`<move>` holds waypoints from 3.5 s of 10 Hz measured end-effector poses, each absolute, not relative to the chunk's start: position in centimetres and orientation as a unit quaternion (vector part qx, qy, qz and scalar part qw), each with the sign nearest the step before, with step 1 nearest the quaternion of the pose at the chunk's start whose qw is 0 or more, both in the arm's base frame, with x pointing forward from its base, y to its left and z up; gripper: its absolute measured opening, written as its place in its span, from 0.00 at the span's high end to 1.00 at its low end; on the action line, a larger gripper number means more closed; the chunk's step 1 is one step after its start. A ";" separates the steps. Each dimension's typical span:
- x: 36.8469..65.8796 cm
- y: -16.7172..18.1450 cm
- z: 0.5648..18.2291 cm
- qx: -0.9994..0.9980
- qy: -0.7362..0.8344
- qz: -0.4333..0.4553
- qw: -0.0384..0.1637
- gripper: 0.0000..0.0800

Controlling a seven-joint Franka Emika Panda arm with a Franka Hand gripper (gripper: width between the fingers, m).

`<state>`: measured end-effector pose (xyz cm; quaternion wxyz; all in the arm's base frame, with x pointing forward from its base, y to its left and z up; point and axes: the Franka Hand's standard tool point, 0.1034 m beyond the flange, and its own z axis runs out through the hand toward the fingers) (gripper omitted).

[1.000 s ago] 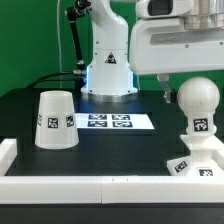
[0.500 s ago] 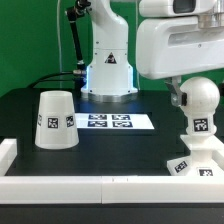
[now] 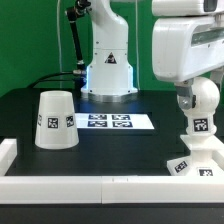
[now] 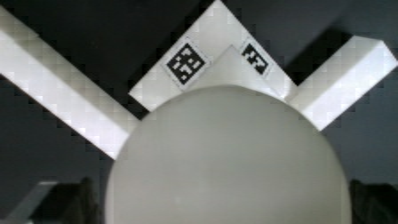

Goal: Assemble lamp

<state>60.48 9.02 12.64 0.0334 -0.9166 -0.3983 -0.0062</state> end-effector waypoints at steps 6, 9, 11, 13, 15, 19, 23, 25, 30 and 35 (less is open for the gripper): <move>60.4 8.8 12.5 -0.905 -0.424 -0.005 0.030 0.28; 60.5 9.0 12.5 -0.959 -0.282 -0.005 0.032 0.28; 60.6 8.8 12.5 -0.980 -0.195 -0.005 0.035 0.28; 60.7 8.9 12.5 -0.995 -0.091 -0.001 0.036 0.28; 60.7 8.9 12.5 -0.999 0.011 0.008 0.036 0.28; 60.7 8.9 12.5 -0.990 0.134 0.012 0.035 0.28; 60.5 9.0 12.4 -0.929 0.365 0.029 0.055 0.28; 60.3 9.3 12.3 -0.882 0.466 0.042 0.058 0.28; 60.4 9.1 12.3 -0.787 0.610 0.066 0.068 0.28; 60.4 9.5 12.4 -0.814 0.574 0.064 0.061 0.14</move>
Offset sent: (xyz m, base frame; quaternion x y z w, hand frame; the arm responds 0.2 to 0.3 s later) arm 0.0000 0.0000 0.0000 0.0000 0.0000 0.0000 1.0000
